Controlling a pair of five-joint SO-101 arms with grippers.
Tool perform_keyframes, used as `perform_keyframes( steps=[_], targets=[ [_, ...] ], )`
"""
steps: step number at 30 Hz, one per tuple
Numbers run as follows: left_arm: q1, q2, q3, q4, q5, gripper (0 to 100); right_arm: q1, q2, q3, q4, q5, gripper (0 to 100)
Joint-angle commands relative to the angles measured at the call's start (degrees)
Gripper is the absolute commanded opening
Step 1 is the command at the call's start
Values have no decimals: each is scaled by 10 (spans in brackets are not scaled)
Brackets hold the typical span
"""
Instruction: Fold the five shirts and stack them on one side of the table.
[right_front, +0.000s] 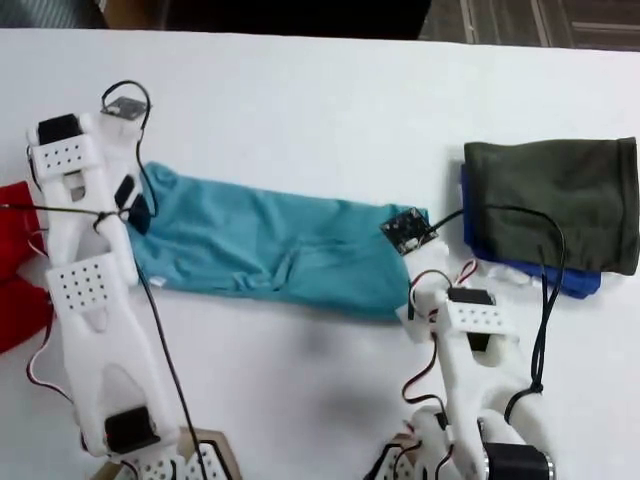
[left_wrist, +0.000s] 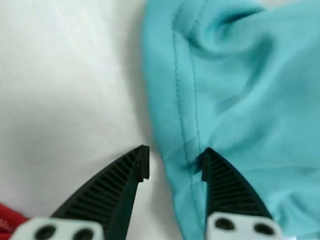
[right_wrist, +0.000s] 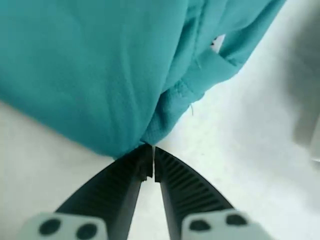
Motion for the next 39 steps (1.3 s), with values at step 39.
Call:
perform_keyframes(
  steps=[39],
  targets=[
    [-12, -342, 218, 8, -20, 25, 80, -352, 135, 84, 75, 22]
  ],
)
